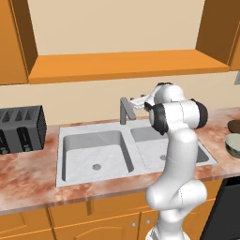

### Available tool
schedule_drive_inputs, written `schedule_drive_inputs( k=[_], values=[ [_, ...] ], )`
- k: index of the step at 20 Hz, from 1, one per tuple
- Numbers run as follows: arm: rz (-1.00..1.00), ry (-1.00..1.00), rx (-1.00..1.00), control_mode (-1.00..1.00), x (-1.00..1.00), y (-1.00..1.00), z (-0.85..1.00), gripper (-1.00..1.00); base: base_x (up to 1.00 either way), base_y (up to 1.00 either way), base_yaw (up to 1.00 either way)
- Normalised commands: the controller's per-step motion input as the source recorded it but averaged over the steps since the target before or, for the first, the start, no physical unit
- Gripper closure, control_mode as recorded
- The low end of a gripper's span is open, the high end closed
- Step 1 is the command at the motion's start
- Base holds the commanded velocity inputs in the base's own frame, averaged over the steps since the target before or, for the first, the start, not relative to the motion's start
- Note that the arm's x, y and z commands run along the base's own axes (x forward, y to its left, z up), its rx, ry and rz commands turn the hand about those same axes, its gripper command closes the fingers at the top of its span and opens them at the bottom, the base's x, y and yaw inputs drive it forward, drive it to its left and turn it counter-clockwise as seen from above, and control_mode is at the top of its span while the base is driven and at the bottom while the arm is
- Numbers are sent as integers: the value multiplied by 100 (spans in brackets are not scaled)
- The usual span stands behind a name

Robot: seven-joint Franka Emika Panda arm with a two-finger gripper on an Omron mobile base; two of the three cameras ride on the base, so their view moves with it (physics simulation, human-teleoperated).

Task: Rinse each bowl for a few seconds and place them down in the sink or on the counter.

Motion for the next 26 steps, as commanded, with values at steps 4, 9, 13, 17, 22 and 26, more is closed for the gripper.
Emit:
schedule_drive_inputs(
  k=[4,9,13,17,22,26],
  values=[
    [0,0,0,-100,0,10,-47,-100,0,0,0],
    [2,-1,0,-100,-7,6,-52,-100,0,0,0],
    [4,-3,0,-100,-5,2,-53,-100,0,0,0],
    [7,-6,0,-100,-20,0,-65,-100,0,0,0],
    [13,-7,0,-100,-38,-8,-52,-100,0,0,0],
    [14,-3,2,-100,-33,-21,-56,-100,0,0,0]
  ],
)
